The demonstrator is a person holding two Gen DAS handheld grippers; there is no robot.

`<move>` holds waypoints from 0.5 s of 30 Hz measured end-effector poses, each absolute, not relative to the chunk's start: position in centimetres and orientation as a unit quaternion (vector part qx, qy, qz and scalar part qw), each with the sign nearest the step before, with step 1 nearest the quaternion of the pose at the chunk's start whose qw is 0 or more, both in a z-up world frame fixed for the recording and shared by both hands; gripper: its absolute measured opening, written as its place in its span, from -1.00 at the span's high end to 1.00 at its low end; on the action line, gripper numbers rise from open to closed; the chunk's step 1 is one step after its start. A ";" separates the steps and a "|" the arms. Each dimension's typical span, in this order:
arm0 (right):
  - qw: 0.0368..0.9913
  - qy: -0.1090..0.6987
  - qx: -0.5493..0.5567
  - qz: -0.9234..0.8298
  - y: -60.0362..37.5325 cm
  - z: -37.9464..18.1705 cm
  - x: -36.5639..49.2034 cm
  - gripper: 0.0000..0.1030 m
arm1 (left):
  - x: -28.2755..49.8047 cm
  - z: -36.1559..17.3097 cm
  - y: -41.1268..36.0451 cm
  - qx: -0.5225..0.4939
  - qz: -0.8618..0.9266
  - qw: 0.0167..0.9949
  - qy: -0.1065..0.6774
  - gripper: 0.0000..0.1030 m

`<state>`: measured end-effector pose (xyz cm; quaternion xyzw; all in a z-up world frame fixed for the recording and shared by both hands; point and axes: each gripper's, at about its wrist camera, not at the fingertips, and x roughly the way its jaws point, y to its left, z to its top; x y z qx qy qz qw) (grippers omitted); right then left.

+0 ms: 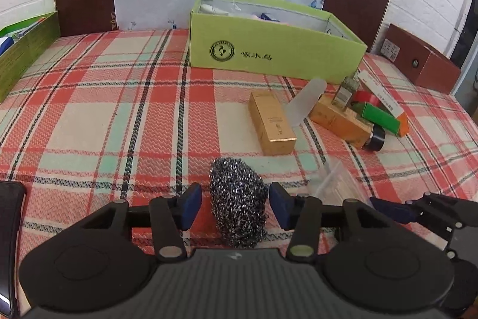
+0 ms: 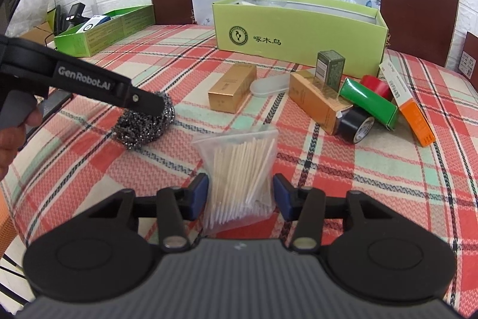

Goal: Organize objects
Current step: 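Grasp the steel wool with the left gripper while the right grasps the cotton swab bag, then carry the steel wool and swab bag into the lime-green box and release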

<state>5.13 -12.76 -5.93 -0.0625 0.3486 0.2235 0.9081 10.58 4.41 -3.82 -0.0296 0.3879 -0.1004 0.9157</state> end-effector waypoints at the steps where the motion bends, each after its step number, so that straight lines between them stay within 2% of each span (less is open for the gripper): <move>1: 0.908 0.348 -0.064 0.222 -12.8 -6.0 5.1 0.17 | 10.6 -4.0 4.4 -0.031 -0.101 0.915 0.389 -0.02; 3: 0.910 0.345 -0.068 0.221 -12.8 -6.1 4.9 0.27 | 10.5 -4.3 4.4 -0.035 -0.105 0.913 0.392 0.00; 4: 0.910 0.344 -0.068 0.222 -12.8 -6.1 4.9 0.34 | 10.5 -4.3 4.4 -0.036 -0.108 0.912 0.393 0.05; 5: 0.910 0.344 -0.067 0.223 -12.8 -6.0 4.8 0.40 | 10.6 -4.4 4.4 -0.036 -0.110 0.911 0.395 0.19; 7: 0.909 0.343 -0.069 0.224 -12.8 -6.0 4.7 0.49 | 10.6 -4.4 4.3 -0.032 -0.111 0.912 0.394 0.23; 15: 0.907 0.345 -0.048 0.235 -13.2 -5.0 4.6 0.58 | 10.0 -2.5 4.3 -0.043 -0.129 0.918 0.373 0.31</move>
